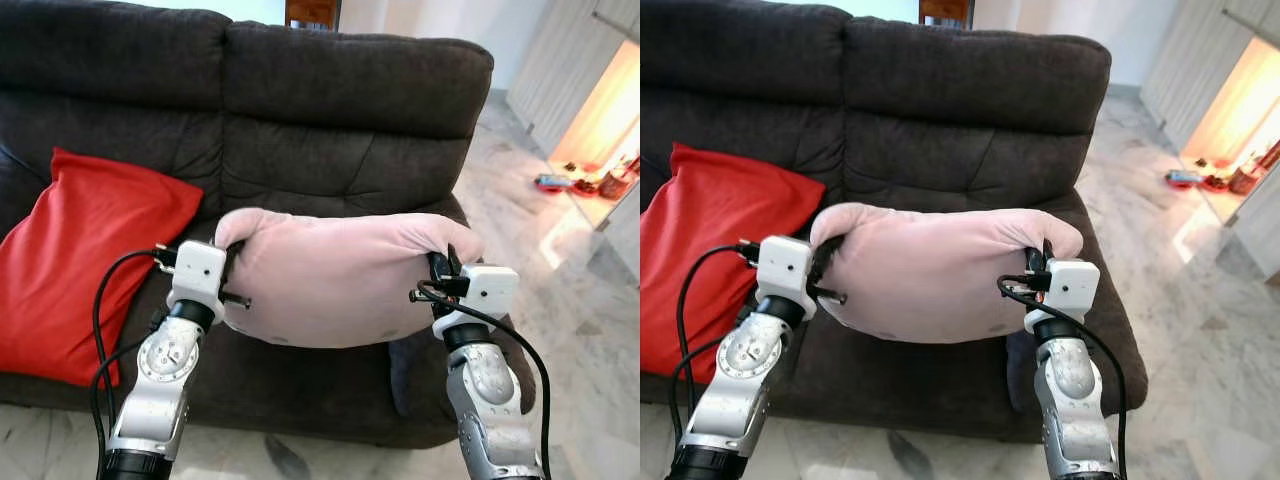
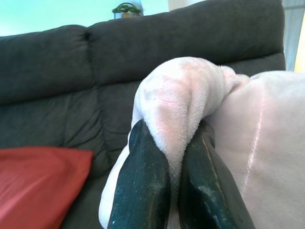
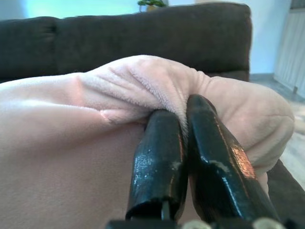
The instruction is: Move the pillow to the sofa from floor
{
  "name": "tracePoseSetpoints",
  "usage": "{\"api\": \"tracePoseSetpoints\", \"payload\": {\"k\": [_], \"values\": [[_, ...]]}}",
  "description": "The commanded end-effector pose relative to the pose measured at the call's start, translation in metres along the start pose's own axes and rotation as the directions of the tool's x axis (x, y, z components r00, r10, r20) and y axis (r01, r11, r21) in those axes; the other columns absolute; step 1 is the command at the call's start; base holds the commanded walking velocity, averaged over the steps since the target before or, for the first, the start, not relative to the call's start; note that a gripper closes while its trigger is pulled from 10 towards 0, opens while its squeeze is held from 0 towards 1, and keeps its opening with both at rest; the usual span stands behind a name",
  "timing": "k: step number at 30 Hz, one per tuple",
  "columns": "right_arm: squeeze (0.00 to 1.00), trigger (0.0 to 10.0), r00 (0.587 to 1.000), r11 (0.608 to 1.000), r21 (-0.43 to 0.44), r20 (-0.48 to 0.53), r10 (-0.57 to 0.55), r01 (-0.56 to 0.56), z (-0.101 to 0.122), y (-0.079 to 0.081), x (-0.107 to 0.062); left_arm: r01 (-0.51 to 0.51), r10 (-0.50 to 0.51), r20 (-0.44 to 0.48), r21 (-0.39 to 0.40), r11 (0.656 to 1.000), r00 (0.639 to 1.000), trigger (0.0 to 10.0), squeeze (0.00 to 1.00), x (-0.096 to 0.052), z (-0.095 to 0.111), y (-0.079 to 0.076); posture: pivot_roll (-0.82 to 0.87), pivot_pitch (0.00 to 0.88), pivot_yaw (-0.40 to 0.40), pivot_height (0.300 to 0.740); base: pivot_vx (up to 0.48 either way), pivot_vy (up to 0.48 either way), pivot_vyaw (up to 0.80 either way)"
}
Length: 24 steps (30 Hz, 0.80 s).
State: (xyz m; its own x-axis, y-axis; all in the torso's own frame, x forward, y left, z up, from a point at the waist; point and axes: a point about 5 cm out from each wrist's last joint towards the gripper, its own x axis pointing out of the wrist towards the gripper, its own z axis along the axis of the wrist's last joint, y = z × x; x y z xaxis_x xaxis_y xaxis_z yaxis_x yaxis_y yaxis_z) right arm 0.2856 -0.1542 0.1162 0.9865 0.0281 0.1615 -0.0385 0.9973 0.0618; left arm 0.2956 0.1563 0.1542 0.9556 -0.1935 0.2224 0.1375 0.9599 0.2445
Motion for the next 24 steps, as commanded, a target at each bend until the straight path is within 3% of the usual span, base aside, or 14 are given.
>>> {"api": "tracePoseSetpoints", "payload": {"k": [1,19,24], "values": [[0.00,10.0,0.995,0.999,-0.002,0.079,-0.053,0.053,0.0167,-0.0134,0.0021,0.014,-0.013,0.032,-0.010,1.000,0.999,10.0,0.00,0.0036,0.0084,-0.0049,0.06,0.000,-0.083,0.740,0.371,0.000,0.00],[0.00,10.0,0.997,0.999,0.001,0.069,-0.045,0.045,0.0158,-0.0116,0.0023,0.013,-0.013,0.027,-0.012,1.000,1.000,10.0,0.00,0.0033,0.0098,-0.0042,0.06,0.000,-0.086,0.740,0.375,0.000,0.00],[0.00,10.0,0.997,0.999,-0.004,0.050,-0.050,0.050,0.0122,-0.0124,-0.0003,0.064,-0.064,0.018,-0.051,0.997,0.998,10.0,0.00,0.0030,0.0093,-0.0094,0.07,0.000,-0.088,0.740,0.112,0.000,0.00]]}}
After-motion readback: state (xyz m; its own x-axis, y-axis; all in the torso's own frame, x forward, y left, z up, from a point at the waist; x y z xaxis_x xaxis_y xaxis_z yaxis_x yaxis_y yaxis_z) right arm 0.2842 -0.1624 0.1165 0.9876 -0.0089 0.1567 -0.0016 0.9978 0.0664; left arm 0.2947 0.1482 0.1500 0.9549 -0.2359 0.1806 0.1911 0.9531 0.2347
